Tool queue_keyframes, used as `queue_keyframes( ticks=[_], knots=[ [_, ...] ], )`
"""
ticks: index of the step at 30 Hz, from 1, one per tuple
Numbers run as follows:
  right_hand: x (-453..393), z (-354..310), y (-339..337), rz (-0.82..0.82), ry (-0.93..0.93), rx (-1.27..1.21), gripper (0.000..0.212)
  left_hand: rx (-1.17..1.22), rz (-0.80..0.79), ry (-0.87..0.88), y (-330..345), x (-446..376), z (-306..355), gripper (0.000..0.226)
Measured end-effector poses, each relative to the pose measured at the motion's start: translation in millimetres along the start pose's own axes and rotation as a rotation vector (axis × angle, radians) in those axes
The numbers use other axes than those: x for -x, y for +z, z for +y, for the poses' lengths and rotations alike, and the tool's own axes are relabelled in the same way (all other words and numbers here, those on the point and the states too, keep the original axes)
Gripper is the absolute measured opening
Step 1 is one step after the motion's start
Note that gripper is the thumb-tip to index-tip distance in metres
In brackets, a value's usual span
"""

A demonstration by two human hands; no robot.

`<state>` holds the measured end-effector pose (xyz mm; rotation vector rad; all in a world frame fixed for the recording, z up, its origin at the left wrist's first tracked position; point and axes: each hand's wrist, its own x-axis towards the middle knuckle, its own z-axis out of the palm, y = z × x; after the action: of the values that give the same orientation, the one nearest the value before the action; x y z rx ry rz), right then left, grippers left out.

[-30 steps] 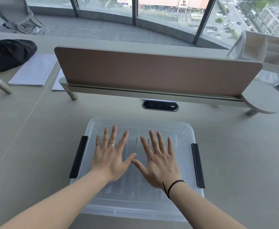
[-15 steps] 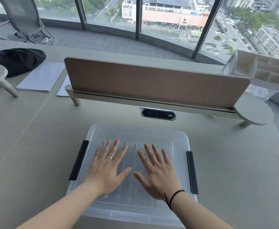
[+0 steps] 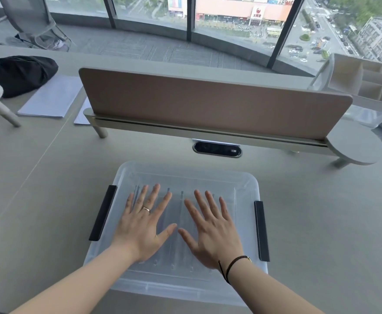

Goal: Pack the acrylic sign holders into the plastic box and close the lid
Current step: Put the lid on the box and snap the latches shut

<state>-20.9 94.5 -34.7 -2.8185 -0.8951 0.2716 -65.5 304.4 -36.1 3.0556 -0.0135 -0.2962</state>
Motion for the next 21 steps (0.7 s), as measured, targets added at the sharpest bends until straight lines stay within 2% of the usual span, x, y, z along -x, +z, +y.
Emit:
queue_keyframes(
  ticks=[10, 21],
  knots=[
    [1, 2, 2, 0.017, -0.008, -0.023, 0.073, -0.037, 0.01, -0.02, 1, 1, 2, 0.077],
    [3, -1, -7, -0.104, 0.031, 0.014, 0.071, -0.04, -0.106, -0.117, -11, -7, 21, 0.082]
  ],
)
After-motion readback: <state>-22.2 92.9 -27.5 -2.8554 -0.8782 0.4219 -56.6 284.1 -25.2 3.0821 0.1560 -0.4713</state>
